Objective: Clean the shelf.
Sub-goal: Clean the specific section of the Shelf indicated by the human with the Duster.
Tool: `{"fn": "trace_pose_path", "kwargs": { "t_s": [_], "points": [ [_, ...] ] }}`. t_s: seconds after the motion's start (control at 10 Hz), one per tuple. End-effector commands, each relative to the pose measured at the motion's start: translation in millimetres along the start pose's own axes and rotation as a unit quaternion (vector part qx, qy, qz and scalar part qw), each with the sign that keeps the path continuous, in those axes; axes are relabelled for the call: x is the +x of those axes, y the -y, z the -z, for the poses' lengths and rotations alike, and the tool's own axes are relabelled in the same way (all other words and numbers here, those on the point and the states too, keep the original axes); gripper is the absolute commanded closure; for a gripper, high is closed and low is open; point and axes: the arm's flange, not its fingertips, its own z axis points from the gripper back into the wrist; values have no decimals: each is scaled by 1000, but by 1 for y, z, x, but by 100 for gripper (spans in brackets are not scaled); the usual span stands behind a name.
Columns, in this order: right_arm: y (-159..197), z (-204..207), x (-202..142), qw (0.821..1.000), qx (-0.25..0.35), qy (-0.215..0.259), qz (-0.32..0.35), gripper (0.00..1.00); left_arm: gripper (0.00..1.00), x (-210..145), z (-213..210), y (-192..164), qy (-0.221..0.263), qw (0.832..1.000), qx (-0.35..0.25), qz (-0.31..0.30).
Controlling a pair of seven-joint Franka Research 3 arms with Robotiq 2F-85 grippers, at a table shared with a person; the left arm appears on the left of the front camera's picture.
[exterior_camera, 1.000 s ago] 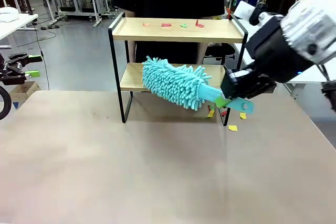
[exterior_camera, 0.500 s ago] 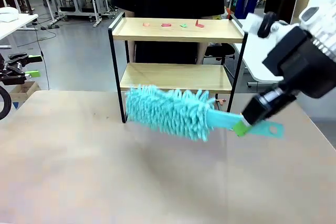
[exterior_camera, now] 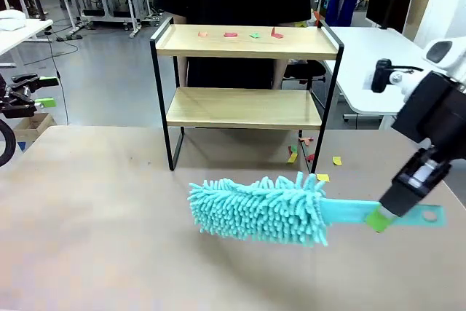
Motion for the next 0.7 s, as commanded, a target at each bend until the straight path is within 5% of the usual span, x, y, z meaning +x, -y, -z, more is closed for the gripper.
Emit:
{"fn": "trace_pose_path", "kwargs": {
  "t_s": [0.0, 0.2, 0.6],
  "points": [
    [27, 19, -32, 1000, 3, -10, -12, 87, 0, 4, 1, 2, 1, 1000, 1, 2],
    [9, -1, -5, 1000, 0, -10, 1, 87, 0, 4, 1, 2, 1, 1000, 1, 2],
    [9, -1, -5, 1000, 0, -10, 1, 87, 0, 4, 1, 2, 1, 1000, 1, 2]
  ]
}}
